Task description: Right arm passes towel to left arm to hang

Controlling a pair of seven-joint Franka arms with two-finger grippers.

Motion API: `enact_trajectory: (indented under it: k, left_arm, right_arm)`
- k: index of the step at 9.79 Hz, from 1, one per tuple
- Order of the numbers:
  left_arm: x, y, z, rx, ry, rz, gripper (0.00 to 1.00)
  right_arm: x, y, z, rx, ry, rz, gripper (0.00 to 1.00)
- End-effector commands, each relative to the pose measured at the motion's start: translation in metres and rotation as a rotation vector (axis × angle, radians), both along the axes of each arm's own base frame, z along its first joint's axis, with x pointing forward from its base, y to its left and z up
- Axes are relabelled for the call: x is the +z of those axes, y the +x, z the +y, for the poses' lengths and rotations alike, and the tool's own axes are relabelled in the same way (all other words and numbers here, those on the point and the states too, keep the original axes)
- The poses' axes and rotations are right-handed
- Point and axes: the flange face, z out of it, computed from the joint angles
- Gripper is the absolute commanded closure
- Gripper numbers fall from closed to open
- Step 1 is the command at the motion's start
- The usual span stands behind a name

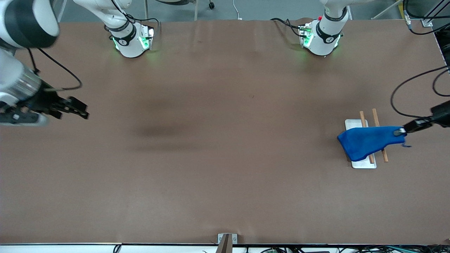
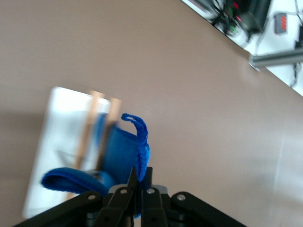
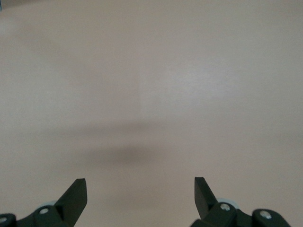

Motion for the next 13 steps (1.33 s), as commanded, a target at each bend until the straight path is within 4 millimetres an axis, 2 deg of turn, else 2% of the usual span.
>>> enact_trajectory:
  k: [1, 2, 3, 4, 5, 6, 7, 8, 9, 10, 12, 13]
  left_arm:
    - [-0.018, 0.002, 0.043, 0.039, 0.064, 0.029, 1.0]
    - [-0.019, -0.009, 0.072, 0.087, 0.078, 0.033, 1.0]
    - [-0.023, -0.013, 0.08, 0.101, 0.076, 0.04, 1.0]
    - [-0.032, -0.012, 0.078, 0.095, 0.081, 0.06, 0.96]
    - [-0.038, -0.011, 0.077, 0.09, 0.082, 0.07, 0.62]
    - [-0.045, -0.01, 0.074, 0.089, 0.074, 0.082, 0.01]
    - [-0.045, -0.011, 0.078, 0.104, 0.067, 0.081, 0.0]
    - [-0.043, -0.01, 0.076, 0.095, 0.07, 0.075, 0.0]
    - [-0.04, -0.005, 0.068, 0.082, 0.075, 0.075, 0.0]
    - [-0.033, 0.009, 0.05, 0.049, 0.08, 0.061, 0.0]
    - [0.007, 0.028, 0.03, 0.004, 0.12, 0.011, 0.0]
    - [0.032, 0.031, 0.007, -0.063, 0.207, 0.033, 0.0]
  right_arm:
    - [0.039, -0.023, -0.043, -0.031, -0.025, 0.003, 0.0]
    - [0.059, -0.031, -0.056, -0.057, -0.019, 0.036, 0.0]
    - [0.076, -0.04, -0.059, -0.057, -0.023, 0.072, 0.0]
    - [0.09, -0.044, -0.073, -0.08, -0.019, 0.067, 0.0]
    - [0.106, -0.044, -0.081, -0.085, -0.021, 0.037, 0.0]
    - [0.104, -0.041, -0.08, -0.078, -0.025, 0.05, 0.0]
    - [0.103, -0.037, -0.073, -0.063, -0.065, 0.053, 0.0]
    - [0.106, -0.038, -0.078, -0.053, -0.083, 0.05, 0.0]
    - [0.102, -0.04, -0.083, -0.01, -0.086, 0.063, 0.0]
    - [0.103, -0.042, -0.087, -0.022, -0.084, 0.072, 0.0]
    - [0.101, -0.042, -0.085, -0.04, -0.086, 0.077, 0.0]
    - [0.094, -0.04, -0.086, -0.046, -0.085, 0.086, 0.0]
